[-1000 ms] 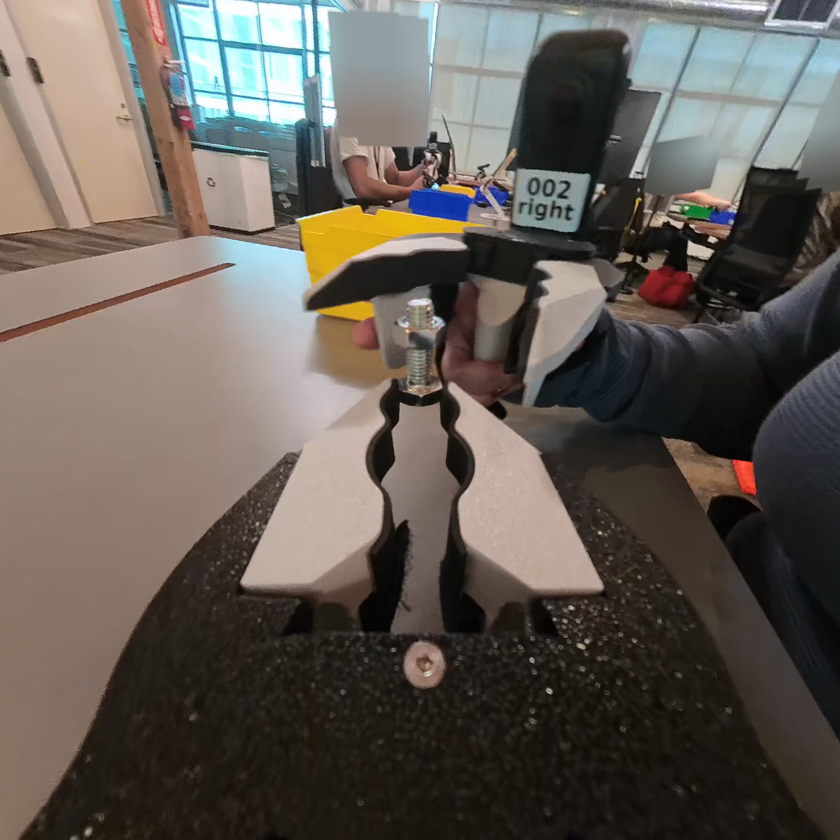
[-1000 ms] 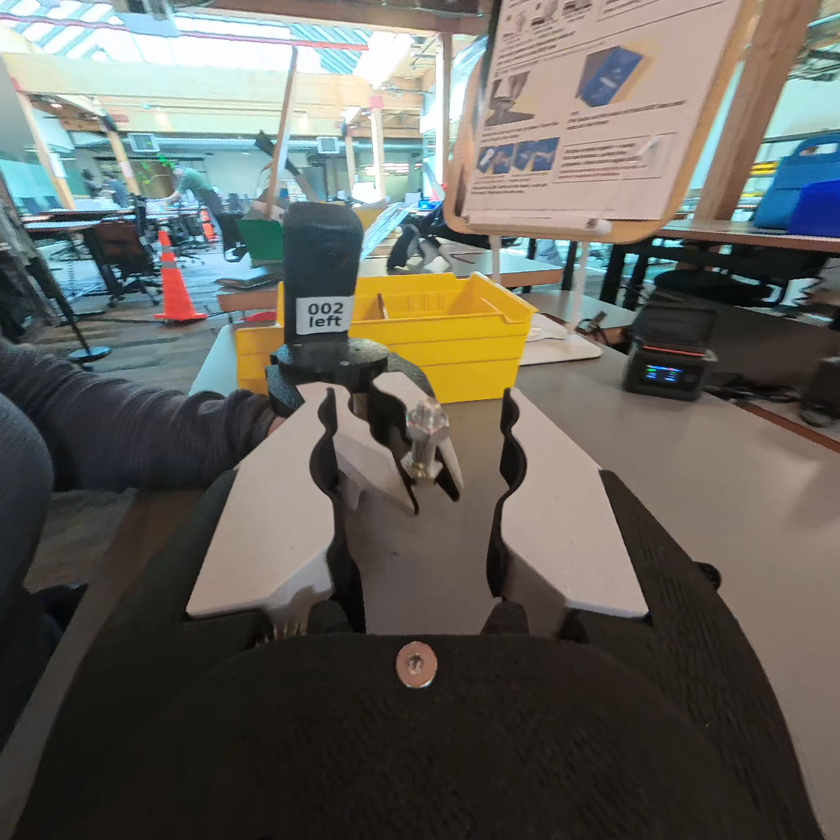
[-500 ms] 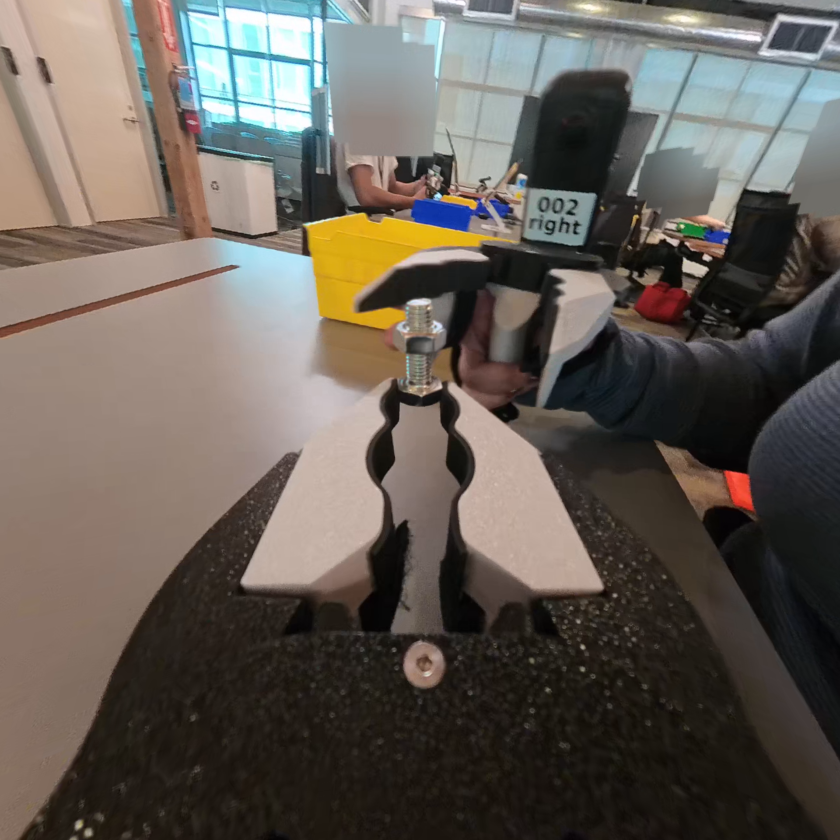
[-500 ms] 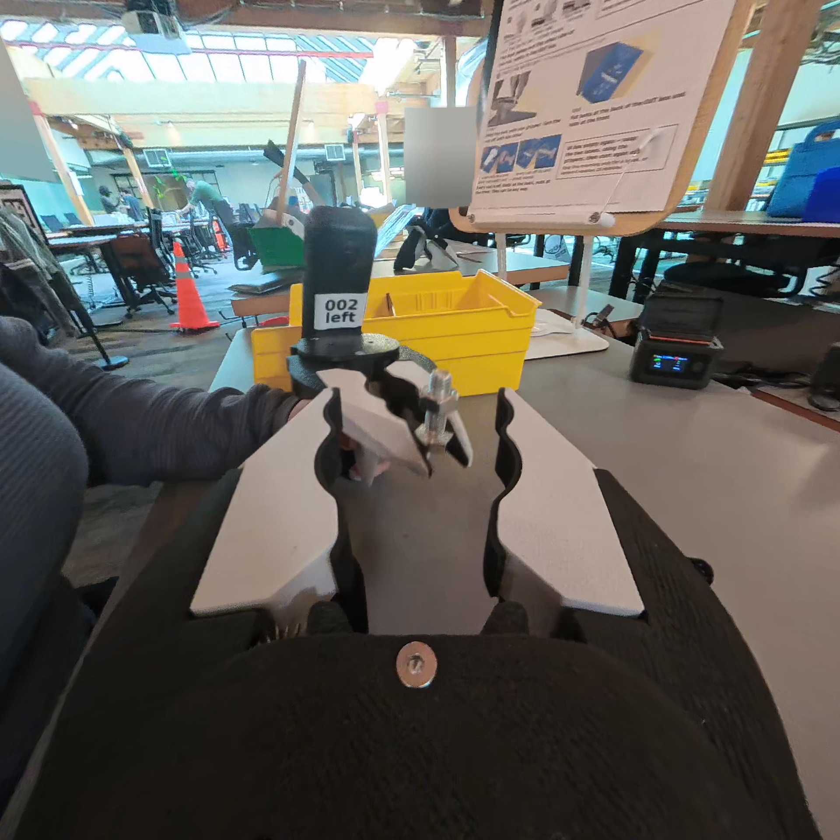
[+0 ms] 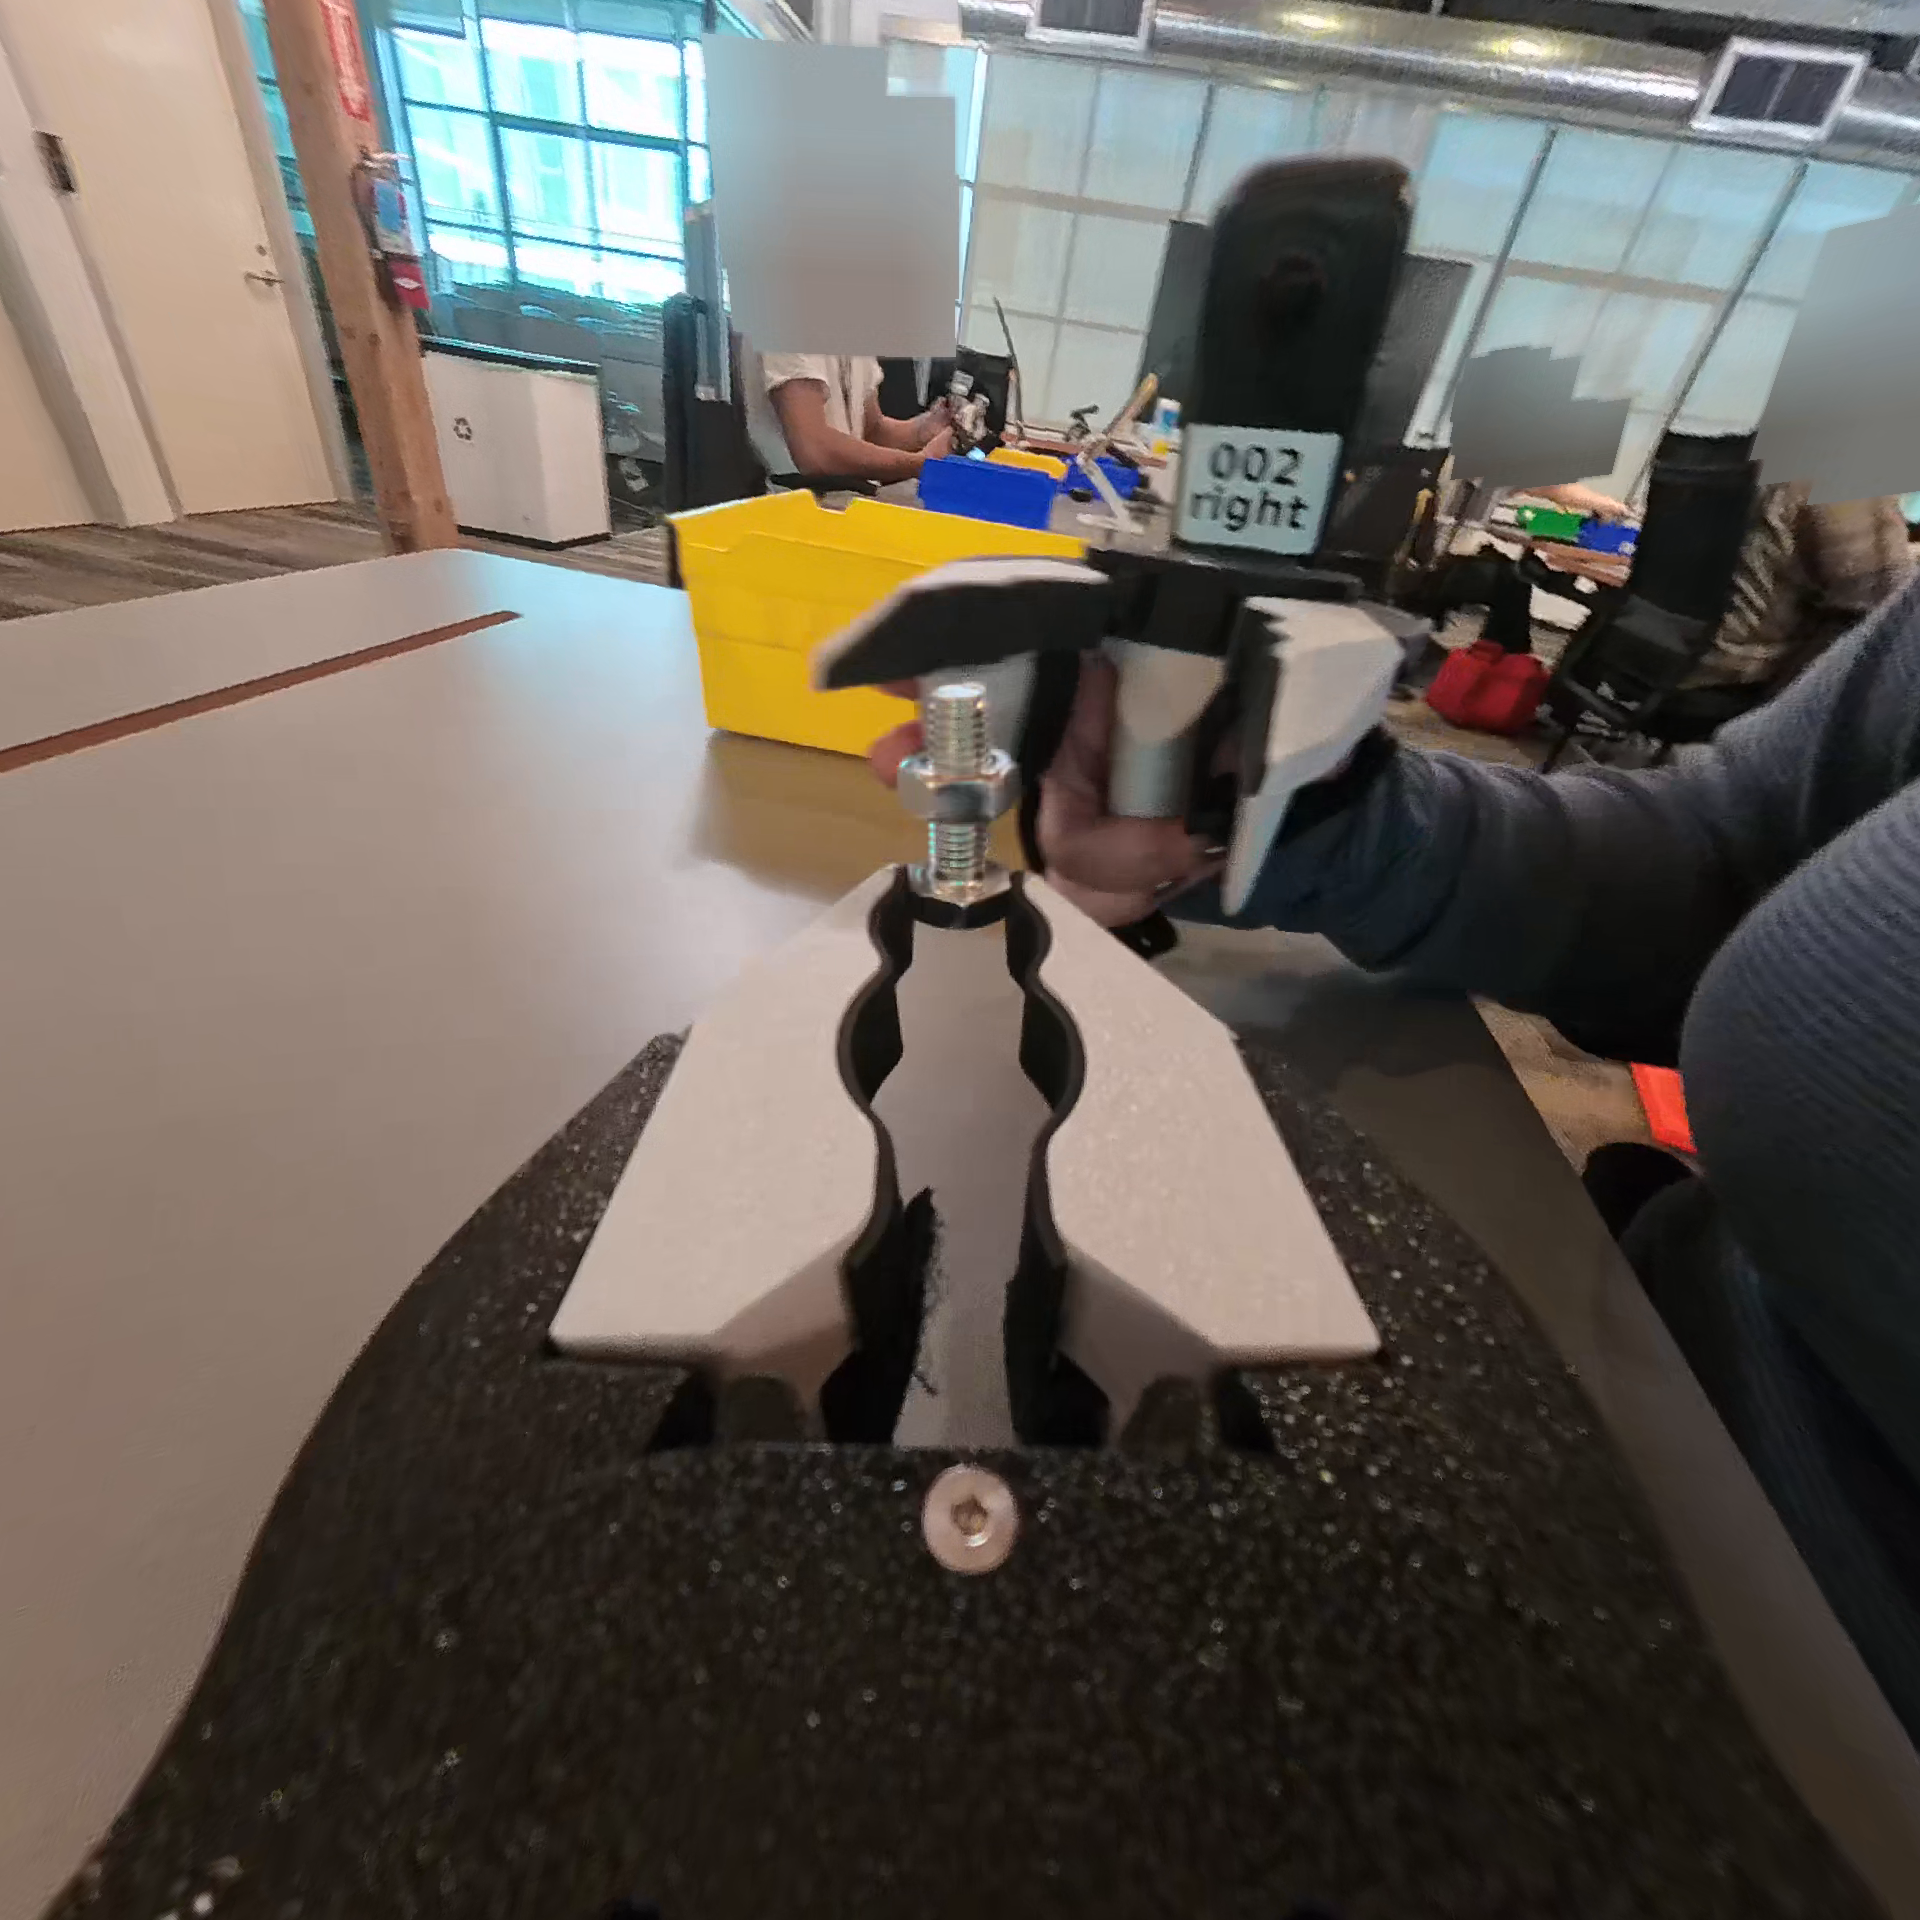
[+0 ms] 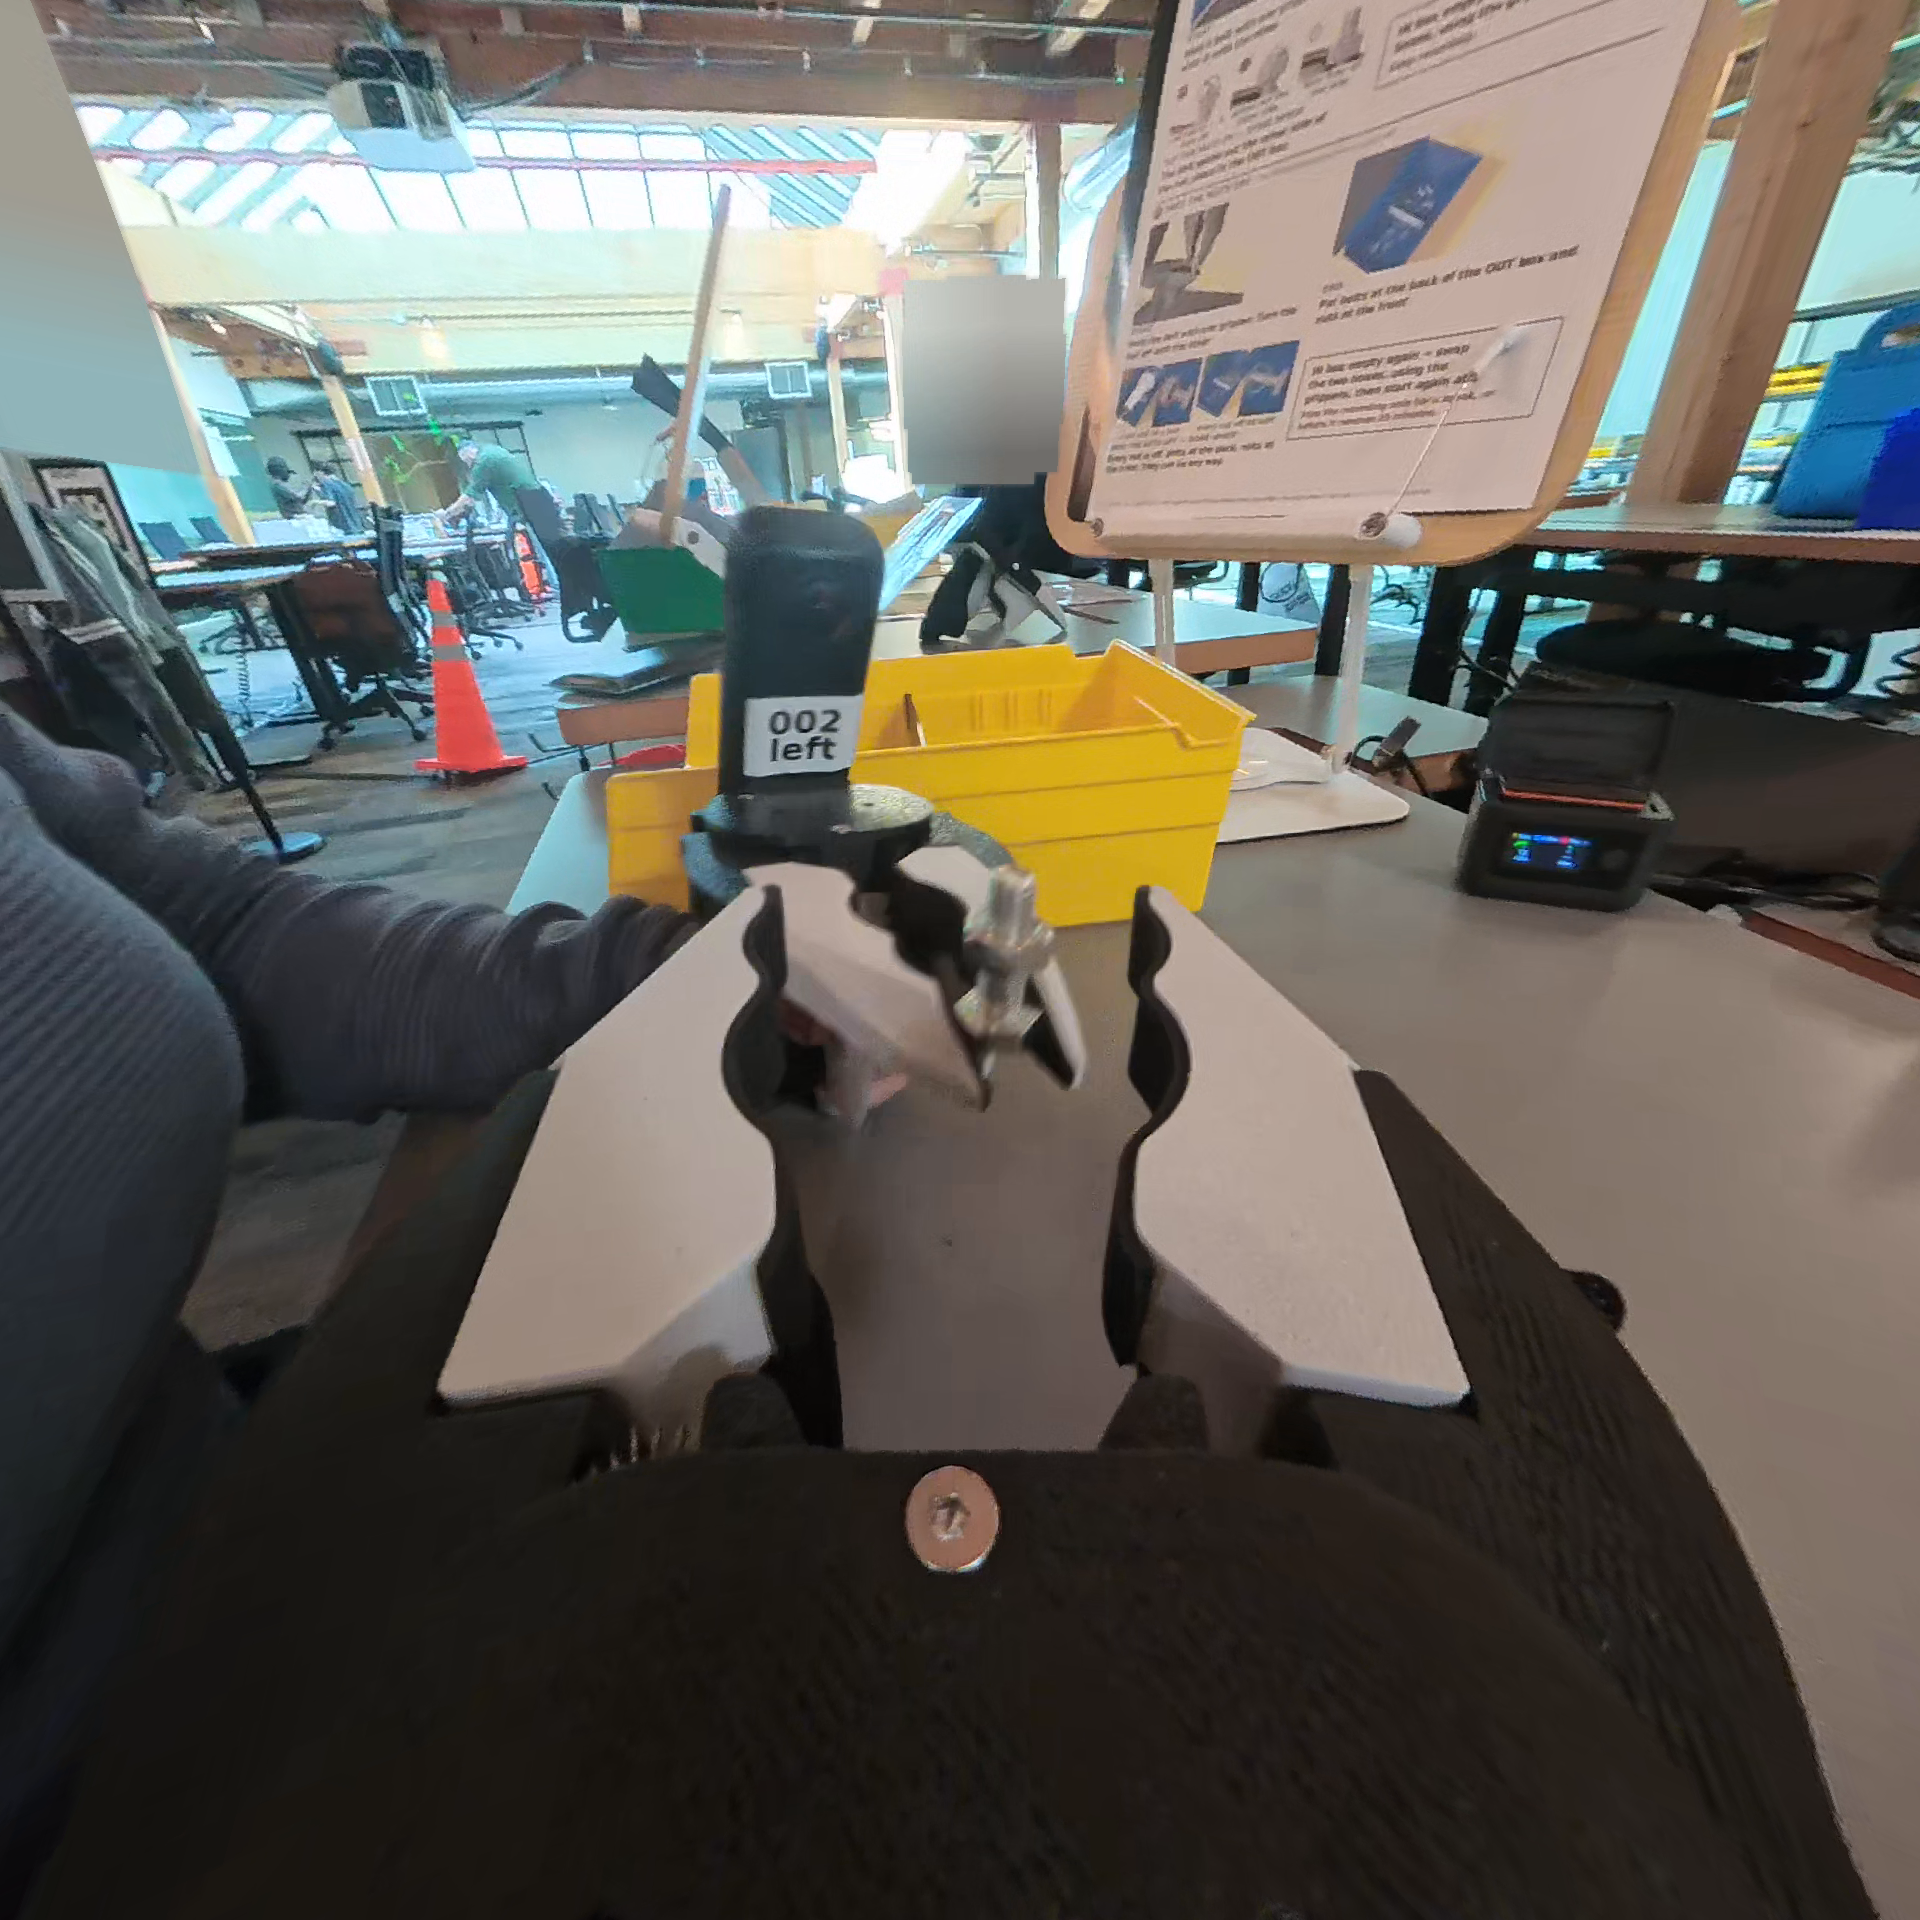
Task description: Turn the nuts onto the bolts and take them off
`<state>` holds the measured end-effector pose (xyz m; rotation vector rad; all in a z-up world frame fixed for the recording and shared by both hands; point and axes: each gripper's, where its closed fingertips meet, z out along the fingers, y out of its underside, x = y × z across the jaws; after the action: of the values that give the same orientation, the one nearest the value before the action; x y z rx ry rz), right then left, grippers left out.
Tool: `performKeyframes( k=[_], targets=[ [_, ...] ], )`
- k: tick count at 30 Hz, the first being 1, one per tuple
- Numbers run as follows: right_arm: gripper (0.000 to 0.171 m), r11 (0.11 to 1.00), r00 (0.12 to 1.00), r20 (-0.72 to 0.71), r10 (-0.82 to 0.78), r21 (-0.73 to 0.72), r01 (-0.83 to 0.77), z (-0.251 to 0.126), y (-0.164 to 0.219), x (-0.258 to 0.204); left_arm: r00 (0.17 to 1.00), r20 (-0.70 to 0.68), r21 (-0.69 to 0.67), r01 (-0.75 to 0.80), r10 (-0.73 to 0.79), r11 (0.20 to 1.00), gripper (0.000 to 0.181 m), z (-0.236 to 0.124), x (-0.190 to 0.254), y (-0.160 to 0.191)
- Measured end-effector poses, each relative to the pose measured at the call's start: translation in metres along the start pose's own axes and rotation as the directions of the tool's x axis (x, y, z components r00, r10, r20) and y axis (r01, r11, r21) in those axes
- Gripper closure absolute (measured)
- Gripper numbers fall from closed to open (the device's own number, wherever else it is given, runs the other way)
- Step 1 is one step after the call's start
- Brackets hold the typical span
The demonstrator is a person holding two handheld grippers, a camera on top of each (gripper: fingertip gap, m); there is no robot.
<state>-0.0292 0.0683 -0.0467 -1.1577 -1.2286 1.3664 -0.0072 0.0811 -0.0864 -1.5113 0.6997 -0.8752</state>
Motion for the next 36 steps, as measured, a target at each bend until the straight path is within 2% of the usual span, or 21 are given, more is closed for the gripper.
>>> performKeyframes(
  k=[5, 7, 8, 9, 10, 12, 15, 21, 23, 25, 28, 29, 32, 34, 36],
  targets=[
    [0.099, 0.999, 0.997, 0.079, -0.022, -0.048, 0.026, 0.028, 0.011, -0.015, 1.0, -0.018, -0.014, -0.013, 0.013, 1.0, 0.166, 0.004, 0.006, 0.002],
    [0.092, 0.997, 0.997, 0.063, -0.04, -0.065, 0.044, 0.024, 0.014, -0.017, 1.0, 0.02, -0.001, -0.003, 0.004, 1.0, 0.166, -0.002, -0.003, 0.0],
    [0.094, 0.997, 0.997, 0.055, -0.047, -0.066, 0.051, 0.017, 0.014, -0.016, 0.999, 0.051, 0.006, -0.004, 0.004, 1.0, 0.166, -0.005, -0.009, -0.001],
    [0.1, 0.997, 0.998, 0.052, -0.044, -0.062, 0.047, 0.007, 0.012, -0.014, 0.997, 0.076, 0.014, 0.003, -0.004, 1.0, 0.166, -0.008, -0.014, -0.002],
    [0.122, 0.998, 0.998, 0.063, -0.027, -0.053, 0.031, -0.003, 0.01, -0.013, 0.995, 0.098, 0.018, 0.022, -0.024, 1.0, 0.166, -0.01, -0.019, -0.003],
    [0.128, 1.0, 1.0, -0.001, 0.012, -0.007, -0.012, -0.015, 0.002, 0.002, 0.995, 0.093, 0.032, 0.036, -0.039, 0.999, 0.166, -0.012, -0.021, -0.004],
    [0.146, 1.0, 0.996, -0.082, 0.021, -0.005, -0.022, -0.014, -0.002, 0.019, 0.996, 0.083, -0.019, -0.019, 0.02, 1.0, 0.166, -0.007, -0.014, 0.002],
    [0.154, 0.992, 0.999, -0.052, -0.002, -0.125, -0.004, 0.009, 0.009, 0.014, 0.995, 0.076, -0.051, -0.065, 0.069, 0.997, 0.166, -0.004, -0.01, 0.006],
    [0.163, 0.991, 1.0, -0.028, 0.003, -0.136, -0.006, 0.01, 0.01, 0.011, 0.994, 0.075, -0.057, -0.08, 0.084, 0.995, 0.165, -0.003, -0.009, 0.007],
    [0.163, 0.99, 1.0, -0.02, 0.009, -0.144, -0.012, 0.009, 0.01, 0.009, 0.991, 0.08, -0.061, -0.103, 0.108, 0.993, 0.165, -0.003, -0.007, 0.007],
    [0.163, 0.992, 1.0, -0.029, -0.002, -0.129, -0.001, 0.004, 0.001, 0.006, 0.984, 0.107, 0.008, -0.145, 0.144, 0.989, 0.165, -0.002, -0.004, -0.004],
    [0.163, 0.992, 0.999, -0.051, -0.017, -0.124, 0.01, 0.0, -0.004, 0.007, 0.979, 0.121, 0.035, -0.169, 0.164, 0.985, 0.159, -0.004, -0.003, -0.008],
    [0.163, 0.991, 0.984, -0.151, -0.098, -0.107, 0.082, -0.03, -0.036, 0.015, 0.964, 0.209, 0.03, -0.177, 0.167, 0.984, 0.117, -0.007, -0.014, -0.011],
    [0.163, 0.98, 0.942, -0.284, -0.179, -0.132, 0.147, -0.07, -0.063, 0.031, 0.957, 0.248, 0.031, -0.163, 0.151, 0.986, 0.109, -0.008, -0.02, -0.012],
    [0.163, 0.969, 0.87, -0.44, -0.224, -0.199, 0.149, -0.124, -0.087, 0.053, 0.947, 0.283, 0.032, -0.166, 0.15, 0.986, 0.111, -0.01, -0.025, -0.012]
  ],
)
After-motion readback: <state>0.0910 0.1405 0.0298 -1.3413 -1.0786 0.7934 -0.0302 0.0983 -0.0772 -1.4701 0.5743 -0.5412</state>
